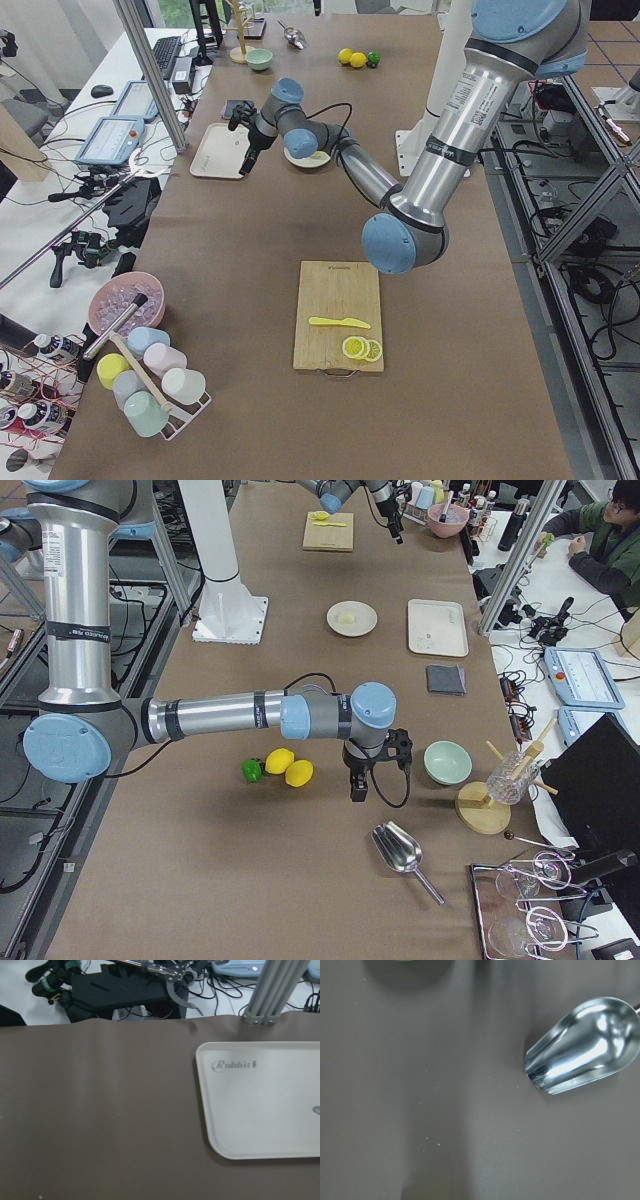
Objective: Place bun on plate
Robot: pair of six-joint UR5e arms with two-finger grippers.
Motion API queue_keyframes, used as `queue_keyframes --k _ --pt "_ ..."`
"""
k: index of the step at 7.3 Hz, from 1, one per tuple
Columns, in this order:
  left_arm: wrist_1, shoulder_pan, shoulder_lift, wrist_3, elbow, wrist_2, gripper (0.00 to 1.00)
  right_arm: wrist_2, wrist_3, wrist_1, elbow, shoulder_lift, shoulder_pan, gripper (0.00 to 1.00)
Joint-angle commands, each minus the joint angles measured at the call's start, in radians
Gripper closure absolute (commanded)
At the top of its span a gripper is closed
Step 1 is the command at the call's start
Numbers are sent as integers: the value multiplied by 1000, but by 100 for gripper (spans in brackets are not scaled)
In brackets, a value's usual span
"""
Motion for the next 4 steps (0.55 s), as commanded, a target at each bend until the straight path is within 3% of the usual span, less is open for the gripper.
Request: queue_keyframes --k 1,3,4 --pt "8 -141 137 59 16 -50 2 -2 3 -1 -1 0 0 0" --pt "68 -361 172 523 112 -327 2 0 5 -1 -1 -5 0 0" --pt "129 -464 175 645 122 -352 2 -2 5 0 1 -6 0 0"
